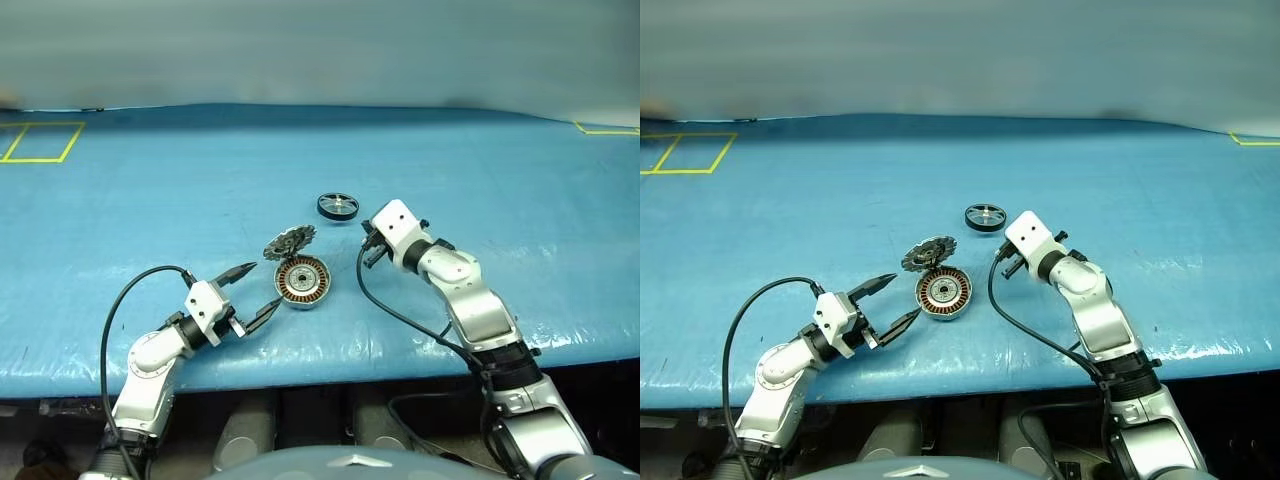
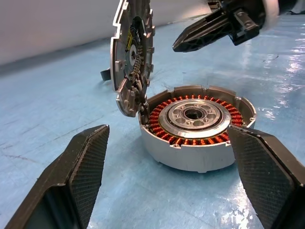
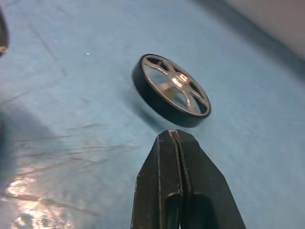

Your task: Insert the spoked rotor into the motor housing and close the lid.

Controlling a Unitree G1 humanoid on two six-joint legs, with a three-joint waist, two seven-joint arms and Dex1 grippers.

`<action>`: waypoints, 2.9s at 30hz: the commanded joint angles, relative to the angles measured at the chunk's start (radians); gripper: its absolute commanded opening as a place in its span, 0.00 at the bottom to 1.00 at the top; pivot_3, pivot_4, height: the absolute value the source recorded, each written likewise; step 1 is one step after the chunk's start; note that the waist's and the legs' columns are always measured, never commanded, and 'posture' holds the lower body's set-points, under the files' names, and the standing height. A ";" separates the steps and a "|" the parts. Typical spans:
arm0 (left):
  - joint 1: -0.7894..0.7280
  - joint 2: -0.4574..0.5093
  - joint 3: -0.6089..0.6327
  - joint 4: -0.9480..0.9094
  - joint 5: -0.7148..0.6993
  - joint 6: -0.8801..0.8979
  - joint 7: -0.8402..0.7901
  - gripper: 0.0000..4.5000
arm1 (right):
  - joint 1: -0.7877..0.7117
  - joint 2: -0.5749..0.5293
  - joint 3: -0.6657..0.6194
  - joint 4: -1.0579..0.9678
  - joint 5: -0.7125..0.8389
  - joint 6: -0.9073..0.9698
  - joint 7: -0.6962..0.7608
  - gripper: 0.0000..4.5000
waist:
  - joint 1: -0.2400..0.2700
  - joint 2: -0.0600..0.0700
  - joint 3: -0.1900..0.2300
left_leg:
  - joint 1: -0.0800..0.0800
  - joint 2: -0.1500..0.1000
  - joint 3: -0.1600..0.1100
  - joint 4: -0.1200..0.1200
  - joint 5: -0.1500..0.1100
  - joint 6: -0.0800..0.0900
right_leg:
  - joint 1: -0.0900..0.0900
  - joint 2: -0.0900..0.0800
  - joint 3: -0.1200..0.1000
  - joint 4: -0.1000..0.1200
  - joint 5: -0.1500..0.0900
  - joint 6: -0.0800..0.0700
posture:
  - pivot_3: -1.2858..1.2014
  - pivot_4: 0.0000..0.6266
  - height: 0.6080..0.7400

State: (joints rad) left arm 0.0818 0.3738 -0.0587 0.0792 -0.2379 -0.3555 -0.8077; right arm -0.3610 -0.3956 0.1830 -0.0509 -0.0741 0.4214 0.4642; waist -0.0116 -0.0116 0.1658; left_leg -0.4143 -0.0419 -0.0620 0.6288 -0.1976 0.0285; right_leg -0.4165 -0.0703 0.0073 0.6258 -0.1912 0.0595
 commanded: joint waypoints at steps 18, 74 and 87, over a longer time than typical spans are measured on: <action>-0.009 -0.025 -0.004 0.015 0.004 -0.034 0.003 0.94 | -0.454 -0.019 0.087 0.593 -0.082 -0.258 0.180 0.42 | -0.002 0.001 0.000 | 0.001 0.000 0.001 0.000 0.000 0.001 | 0.000 0.001 0.000 0.000 0.003 -0.005 | 0.52 0.24 1.00; -0.043 -0.038 -0.038 0.046 -0.055 0.014 -0.071 0.94 | 0.312 -0.001 -0.133 -0.457 0.471 0.227 0.208 0.00 | -0.007 0.002 0.001 | 0.002 0.002 0.001 0.001 0.000 0.000 | 0.001 -0.002 0.001 0.001 0.000 0.000 | 0.52 0.24 1.00; 0.010 -0.024 -0.015 0.004 -0.043 0.010 -0.047 0.94 | 0.225 -0.003 0.029 -0.365 0.405 0.185 0.201 0.00 | 0.002 0.002 0.001 | 0.000 0.000 0.000 0.001 0.000 0.000 | 0.000 -0.005 -0.001 0.000 0.000 0.000 | 0.52 0.24 1.00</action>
State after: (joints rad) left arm 0.0899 0.3439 -0.0858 0.1236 -0.2836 -0.3341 -0.8635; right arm -0.1177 -0.3980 0.2034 -0.4100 0.3366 0.6370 0.6612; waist -0.0096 -0.0097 0.1671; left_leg -0.4140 -0.0413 -0.0616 0.6294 -0.1977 0.0287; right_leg -0.4162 -0.0759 0.0063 0.6255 -0.1915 0.0596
